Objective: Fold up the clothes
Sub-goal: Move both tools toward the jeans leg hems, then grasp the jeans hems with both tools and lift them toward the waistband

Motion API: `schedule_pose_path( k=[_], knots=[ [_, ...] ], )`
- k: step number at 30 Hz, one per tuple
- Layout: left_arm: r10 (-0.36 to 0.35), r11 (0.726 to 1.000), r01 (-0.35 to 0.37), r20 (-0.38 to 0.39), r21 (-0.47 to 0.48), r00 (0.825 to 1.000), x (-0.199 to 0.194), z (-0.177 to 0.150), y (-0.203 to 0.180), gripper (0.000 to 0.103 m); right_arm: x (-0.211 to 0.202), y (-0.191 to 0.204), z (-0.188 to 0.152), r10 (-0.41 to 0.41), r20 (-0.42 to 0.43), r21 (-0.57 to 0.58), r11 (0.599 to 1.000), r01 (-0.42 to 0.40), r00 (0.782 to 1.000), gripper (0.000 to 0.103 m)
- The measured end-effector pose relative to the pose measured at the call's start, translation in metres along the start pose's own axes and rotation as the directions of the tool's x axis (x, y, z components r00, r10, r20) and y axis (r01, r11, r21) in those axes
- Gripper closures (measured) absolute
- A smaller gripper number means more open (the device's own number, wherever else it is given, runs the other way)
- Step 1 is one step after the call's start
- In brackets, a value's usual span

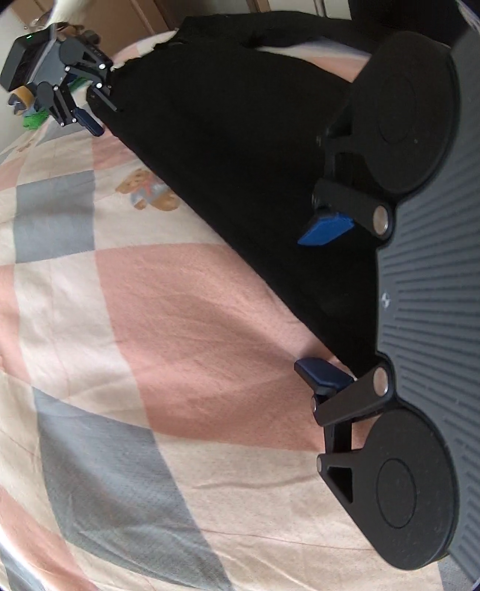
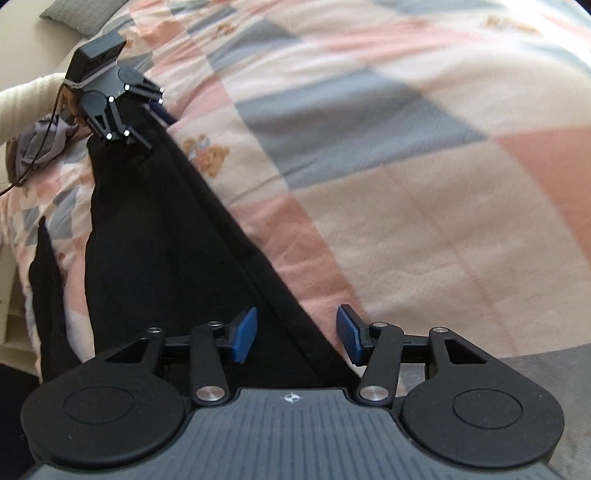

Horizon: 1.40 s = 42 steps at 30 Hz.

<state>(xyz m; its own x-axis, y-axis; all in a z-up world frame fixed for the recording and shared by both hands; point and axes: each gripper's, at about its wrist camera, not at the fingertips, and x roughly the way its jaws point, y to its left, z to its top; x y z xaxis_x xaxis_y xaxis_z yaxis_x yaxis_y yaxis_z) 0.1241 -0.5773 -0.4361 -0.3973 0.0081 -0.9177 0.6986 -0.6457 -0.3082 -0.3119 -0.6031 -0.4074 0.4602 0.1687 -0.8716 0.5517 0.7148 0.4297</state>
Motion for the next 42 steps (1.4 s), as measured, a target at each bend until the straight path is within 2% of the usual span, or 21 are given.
schedule_pose_path(
  k=[2, 4, 6, 10, 12, 14, 17, 20, 21, 23, 25, 27, 28, 30, 32, 34, 36, 37, 39, 41, 42],
  knots=[
    [0.026, 0.999, -0.026, -0.018, 0.025, 1.0, 0.0, -0.001, -0.005, 0.058, 0.004, 0.0, -0.001, 0.005, -0.011, -0.006, 1.0, -0.005, 1.0, 0.065],
    [0.074, 0.996, -0.072, -0.026, 0.06, 0.997, -0.003, -0.003, -0.014, 0.076, 0.004, 0.003, -0.002, -0.013, -0.008, -0.009, 1.0, 0.013, 1.0, 0.073],
    [0.132, 0.987, -0.129, -0.025, 0.101, 0.991, -0.006, -0.006, -0.025, 0.086, -0.002, 0.013, -0.006, -0.06, 0.012, -0.058, 0.996, 0.06, 0.998, 0.084],
    [0.295, 0.94, -0.298, 0.042, 0.168, 0.955, -0.02, -0.017, -0.06, 0.092, -0.021, 0.049, -0.017, -0.184, 0.101, -0.159, 0.967, 0.198, 0.978, 0.09],
    [0.372, 0.912, -0.382, 0.094, 0.147, 0.923, -0.035, -0.028, -0.086, 0.092, -0.033, 0.076, -0.027, -0.267, 0.158, -0.21, 0.932, 0.297, 0.951, 0.091],
    [0.427, 0.895, -0.44, 0.142, 0.076, 0.893, -0.055, -0.048, -0.118, 0.092, -0.044, 0.109, -0.041, -0.342, 0.222, -0.257, 0.883, 0.393, 0.913, 0.093],
    [0.51, 0.857, -0.515, 0.205, -0.035, 0.835, -0.087, -0.078, -0.166, 0.092, -0.061, 0.163, -0.07, -0.422, 0.333, -0.261, 0.818, 0.512, 0.843, 0.093],
    [0.588, 0.808, -0.571, 0.248, -0.144, 0.77, -0.116, -0.111, -0.22, 0.092, -0.076, 0.225, -0.117, -0.477, 0.43, -0.243, 0.756, 0.608, 0.766, 0.093],
    [0.605, 0.796, -0.58, 0.245, -0.173, 0.757, -0.122, -0.126, -0.245, 0.092, -0.079, 0.246, -0.137, -0.489, 0.453, -0.238, 0.739, 0.63, 0.745, 0.093],
    [0.628, 0.777, -0.583, 0.228, -0.239, 0.744, -0.125, -0.156, -0.292, 0.092, -0.08, 0.284, -0.178, -0.498, 0.477, -0.203, 0.739, 0.642, 0.724, 0.094],
    [0.644, 0.758, -0.578, 0.204, -0.302, 0.737, -0.123, -0.187, -0.337, 0.092, -0.072, 0.313, -0.222, -0.507, 0.47, -0.154, 0.759, 0.633, 0.723, 0.094],
    [0.642, 0.739, -0.561, 0.14, -0.373, 0.753, -0.105, -0.217, -0.37, 0.092, -0.052, 0.332, -0.26, -0.508, 0.424, -0.109, 0.793, 0.599, 0.75, 0.091],
    [0.636, 0.726, -0.548, 0.102, -0.416, 0.765, -0.093, -0.232, -0.383, 0.092, -0.039, 0.335, -0.276, -0.51, 0.37, -0.073, 0.817, 0.572, 0.776, 0.089],
    [0.616, 0.689, -0.531, 0.013, -0.493, 0.788, -0.066, -0.257, -0.399, 0.092, -0.013, 0.339, -0.305, -0.502, 0.252, 0.009, 0.856, 0.517, 0.827, 0.073],
    [0.586, 0.658, -0.505, -0.041, -0.559, 0.809, -0.049, -0.275, -0.407, 0.091, -0.008, 0.336, -0.327, -0.487, 0.232, 0.146, 0.873, 0.464, 0.842, 0.064],
    [0.576, 0.626, -0.467, -0.033, -0.624, 0.816, -0.049, -0.286, -0.412, 0.088, -0.025, 0.318, -0.344, -0.446, 0.278, 0.366, 0.868, 0.336, 0.851, 0.053],
    [0.579, 0.589, -0.419, -0.002, -0.691, 0.815, -0.058, -0.293, -0.413, 0.08, -0.047, 0.291, -0.366, -0.444, 0.363, 0.595, 0.787, 0.162, 0.819, 0.046],
    [0.583, 0.567, -0.392, 0.016, -0.724, 0.813, -0.063, -0.296, -0.411, 0.08, -0.057, 0.274, -0.379, -0.459, 0.402, 0.695, 0.716, 0.063, 0.792, 0.046],
    [0.585, 0.52, -0.326, 0.051, -0.79, 0.81, -0.074, -0.299, -0.404, 0.078, -0.071, 0.242, -0.408, -0.501, 0.464, 0.83, 0.534, -0.161, 0.73, 0.046],
    [0.588, 0.47, -0.26, 0.08, -0.843, 0.805, -0.08, -0.306, -0.394, 0.075, -0.075, 0.217, -0.436, -0.558, 0.512, 0.859, 0.361, -0.364, 0.653, 0.046],
    [0.59, 0.445, -0.227, 0.093, -0.866, 0.802, -0.082, -0.31, -0.39, 0.073, -0.074, 0.208, -0.445, -0.583, 0.519, 0.853, 0.301, -0.427, 0.626, 0.046]
  ],
)
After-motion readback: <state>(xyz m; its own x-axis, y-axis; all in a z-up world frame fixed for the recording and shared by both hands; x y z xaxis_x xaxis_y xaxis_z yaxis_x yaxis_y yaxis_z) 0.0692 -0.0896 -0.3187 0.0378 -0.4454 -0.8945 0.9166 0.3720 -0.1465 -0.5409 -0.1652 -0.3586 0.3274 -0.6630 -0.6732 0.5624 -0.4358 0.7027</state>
